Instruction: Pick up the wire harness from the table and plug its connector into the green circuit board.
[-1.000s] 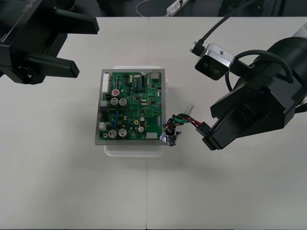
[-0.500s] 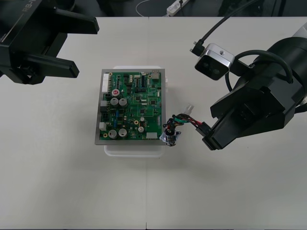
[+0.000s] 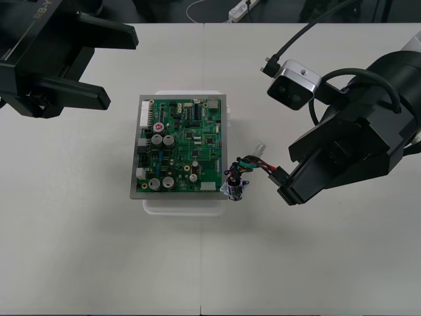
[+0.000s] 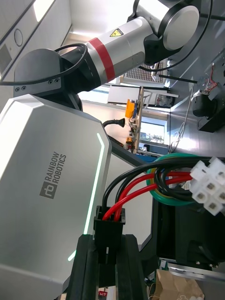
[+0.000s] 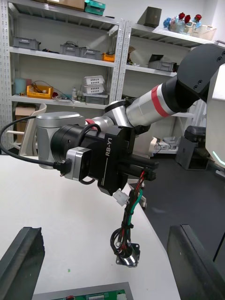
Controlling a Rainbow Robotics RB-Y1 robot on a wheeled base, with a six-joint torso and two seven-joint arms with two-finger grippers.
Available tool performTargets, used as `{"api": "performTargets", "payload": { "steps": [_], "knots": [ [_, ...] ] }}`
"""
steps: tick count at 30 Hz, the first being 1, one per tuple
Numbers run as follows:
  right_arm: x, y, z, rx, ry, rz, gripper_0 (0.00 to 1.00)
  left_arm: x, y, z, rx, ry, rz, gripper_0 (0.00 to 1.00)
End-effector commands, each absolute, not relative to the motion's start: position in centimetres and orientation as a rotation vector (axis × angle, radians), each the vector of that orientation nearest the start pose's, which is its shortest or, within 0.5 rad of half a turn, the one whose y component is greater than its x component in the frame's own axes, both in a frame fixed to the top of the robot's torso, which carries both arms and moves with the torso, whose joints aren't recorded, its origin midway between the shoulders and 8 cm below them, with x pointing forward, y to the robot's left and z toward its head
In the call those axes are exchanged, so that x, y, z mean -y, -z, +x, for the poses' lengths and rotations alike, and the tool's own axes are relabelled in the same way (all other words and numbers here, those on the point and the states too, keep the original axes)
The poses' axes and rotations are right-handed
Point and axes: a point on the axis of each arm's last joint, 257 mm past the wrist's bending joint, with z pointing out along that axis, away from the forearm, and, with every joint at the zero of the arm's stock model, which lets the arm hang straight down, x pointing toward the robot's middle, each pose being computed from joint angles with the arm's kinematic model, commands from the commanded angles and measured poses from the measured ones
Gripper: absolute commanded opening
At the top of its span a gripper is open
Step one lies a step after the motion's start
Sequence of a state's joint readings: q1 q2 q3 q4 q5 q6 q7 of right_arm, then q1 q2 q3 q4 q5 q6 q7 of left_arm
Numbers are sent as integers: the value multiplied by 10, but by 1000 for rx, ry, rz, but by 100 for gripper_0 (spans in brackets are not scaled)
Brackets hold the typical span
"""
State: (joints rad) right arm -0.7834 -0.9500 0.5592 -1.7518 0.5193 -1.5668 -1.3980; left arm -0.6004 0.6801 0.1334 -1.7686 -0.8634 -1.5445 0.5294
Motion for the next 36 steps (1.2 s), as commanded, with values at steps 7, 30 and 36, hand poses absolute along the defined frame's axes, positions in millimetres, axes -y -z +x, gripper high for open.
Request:
{"api": "performTargets", "payload": {
  "steps": [7, 30, 36],
  "knots": [
    [57, -8, 214, -2155, -2132, -1432, 0, -89, -75, 298, -914, 1144, 1569, 76],
    [26, -5, 214, -2149, -2144, -1534, 0, -79, -70, 293, -901, 1160, 1608, 76],
    [20, -9, 211, -2123, -2148, -1572, 0, -79, -72, 292, -894, 1166, 1606, 76]
  ]
}}
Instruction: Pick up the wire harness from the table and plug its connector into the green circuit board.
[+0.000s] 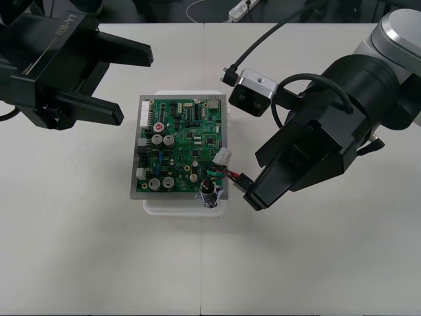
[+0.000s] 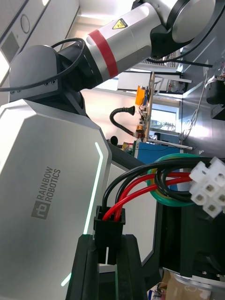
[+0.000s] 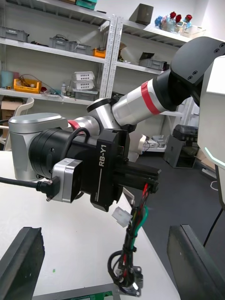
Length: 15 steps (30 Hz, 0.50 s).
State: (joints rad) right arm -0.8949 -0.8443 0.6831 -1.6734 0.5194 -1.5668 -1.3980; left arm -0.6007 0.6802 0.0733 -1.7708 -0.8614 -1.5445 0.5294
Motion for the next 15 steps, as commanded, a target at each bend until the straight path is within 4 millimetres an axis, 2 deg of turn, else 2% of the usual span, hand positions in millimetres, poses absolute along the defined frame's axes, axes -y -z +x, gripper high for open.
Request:
{"api": "performTargets", "payload": {
  "steps": [1, 8, 15],
  "knots": [
    [19, -9, 210, -2122, -2147, -1581, 0, -79, -72, 292, -894, 1166, 1606, 76],
    [11, -9, 202, -2109, -2151, -1638, 0, -80, -73, 291, -886, 1170, 1606, 76],
    [-2, -11, 207, -2111, -2135, -1660, 0, -80, -73, 291, -886, 1168, 1605, 76]
  ]
}}
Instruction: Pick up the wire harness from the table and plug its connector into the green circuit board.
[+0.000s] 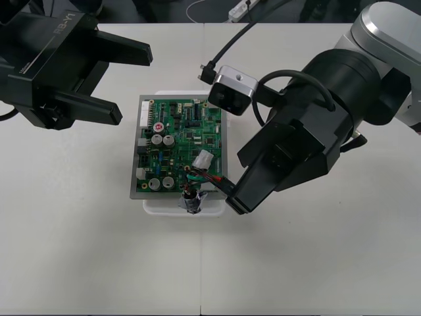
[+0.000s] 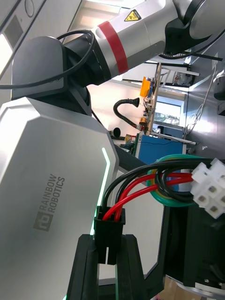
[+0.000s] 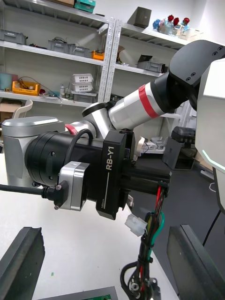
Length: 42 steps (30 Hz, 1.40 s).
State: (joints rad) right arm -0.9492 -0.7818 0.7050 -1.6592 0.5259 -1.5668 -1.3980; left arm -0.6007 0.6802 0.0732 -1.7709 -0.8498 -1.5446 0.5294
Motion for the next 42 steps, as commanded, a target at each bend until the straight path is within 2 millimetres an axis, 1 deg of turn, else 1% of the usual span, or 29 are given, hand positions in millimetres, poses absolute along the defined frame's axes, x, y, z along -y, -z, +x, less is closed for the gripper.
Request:
{"api": "performTargets", "payload": {
  "steps": [1, 6, 17, 21, 36, 42],
  "knots": [
    [-4, -10, 208, -2112, -2134, -1662, 0, -80, -73, 291, -886, 1168, 1605, 76],
    [-8, -5, 210, -2110, -2130, -1674, 0, -81, -75, 291, -883, 1166, 1602, 77],
    [-11, -2, 203, -2132, -2125, -1720, 0, -84, -75, 292, -891, 1151, 1606, 76],
    [-9, -5, 200, -2132, -2164, -1712, 0, -86, -76, 293, -896, 1144, 1607, 76],
    [-1, -10, 195, -2134, -2155, -1729, 0, -95, -81, 293, -905, 1127, 1605, 77],
    [0, -10, 194, -2137, -2150, -1730, 0, -97, -79, 294, -917, 1129, 1600, 76]
  ]
}}
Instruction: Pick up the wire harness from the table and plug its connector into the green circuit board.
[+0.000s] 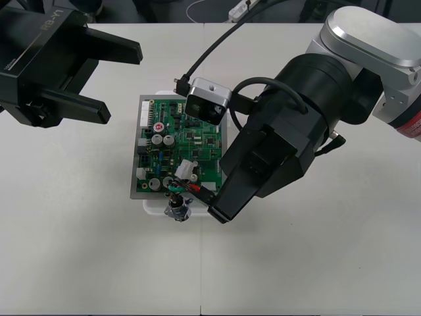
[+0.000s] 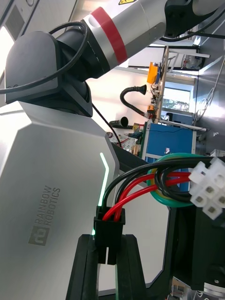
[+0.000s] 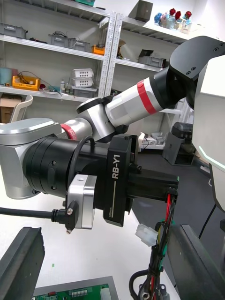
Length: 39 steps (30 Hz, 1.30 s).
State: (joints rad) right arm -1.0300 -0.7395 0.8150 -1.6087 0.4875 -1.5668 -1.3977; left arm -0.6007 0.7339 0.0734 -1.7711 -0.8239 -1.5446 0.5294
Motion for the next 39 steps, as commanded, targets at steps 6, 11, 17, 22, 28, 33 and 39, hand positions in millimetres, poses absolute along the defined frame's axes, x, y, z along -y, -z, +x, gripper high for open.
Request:
{"api": "performTargets", "payload": {
  "steps": [6, 11, 17, 22, 28, 33, 39],
  "knots": [
    [0, -9, 195, -2139, -2146, -1731, 0, -100, -79, 292, -915, 1135, 1598, 76],
    [1, -9, 195, -2142, -2145, -1730, 0, -102, -79, 292, -914, 1133, 1600, 76],
    [1, -9, 194, -2140, -2142, -1733, 0, -102, -78, 292, -914, 1131, 1601, 76],
    [1, -9, 194, -2139, -2142, -1735, 0, -101, -78, 288, -907, 1126, 1614, 76],
    [1, -9, 194, -2139, -2142, -1735, 0, -100, -74, 280, -902, 1127, 1632, 77],
    [1, -9, 193, -2137, -2144, -1739, 0, -99, -70, 274, -902, 1125, 1648, 76],
    [1, -9, 193, -2136, -2142, -1739, 0, -101, -64, 266, -909, 1128, 1665, 76]
  ]
}}
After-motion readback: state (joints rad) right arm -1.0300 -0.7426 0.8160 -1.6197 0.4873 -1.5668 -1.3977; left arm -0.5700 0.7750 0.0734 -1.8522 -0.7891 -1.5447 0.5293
